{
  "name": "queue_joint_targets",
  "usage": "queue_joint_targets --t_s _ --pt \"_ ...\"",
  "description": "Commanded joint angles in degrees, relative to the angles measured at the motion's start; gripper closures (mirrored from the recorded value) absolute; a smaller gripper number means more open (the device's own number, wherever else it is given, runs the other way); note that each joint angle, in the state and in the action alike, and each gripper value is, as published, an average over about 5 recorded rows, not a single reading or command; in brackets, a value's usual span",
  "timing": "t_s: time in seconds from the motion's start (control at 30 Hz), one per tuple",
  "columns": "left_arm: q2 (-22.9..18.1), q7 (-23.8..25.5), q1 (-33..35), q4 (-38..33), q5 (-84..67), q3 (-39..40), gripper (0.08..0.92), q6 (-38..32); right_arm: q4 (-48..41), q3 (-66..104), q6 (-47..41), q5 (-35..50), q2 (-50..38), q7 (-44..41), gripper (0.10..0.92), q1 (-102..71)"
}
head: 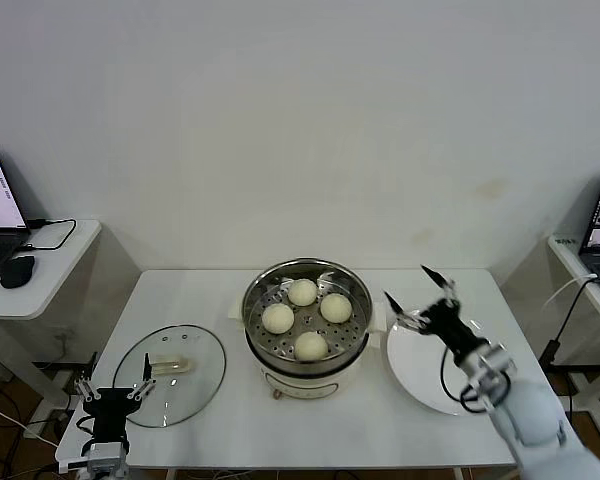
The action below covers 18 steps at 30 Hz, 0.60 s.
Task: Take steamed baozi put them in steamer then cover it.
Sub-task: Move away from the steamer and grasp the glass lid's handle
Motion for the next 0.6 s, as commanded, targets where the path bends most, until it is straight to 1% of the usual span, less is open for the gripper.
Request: queue_joint_targets --t_s 0.03,0.17,0.27,0.43,0.6 --pt "7.2 2.5 3.4 7.0 36.7 -3.8 0.177 -6.4 1.4 19.4 8.4 -5.7 19.8 2.6 0.203 -16.7" --pt "7.8 -0.8 4.2 11.1 48.2 -4.5 0.177 -11.8 -0.3 20.8 8.7 -6.1 20.6 4.7 0.203 -16.9" --pt "7.7 -1.8 3.0 14.3 52.7 -4.3 0.177 -13.4 -0.6 21.8 8.2 -5.9 20.8 6.0 0.203 -16.8" --pt "8.6 -1.0 -0.5 17.2 55.4 -1.6 0.177 -13.5 -0.9 22.9 7.3 -5.3 21.3 7.5 0.203 -16.5" --pt "9.3 0.0 -6.1 21.3 55.4 1.7 0.177 -13.2 -0.9 23.5 6.6 -5.3 22.5 8.8 0.203 -16.4"
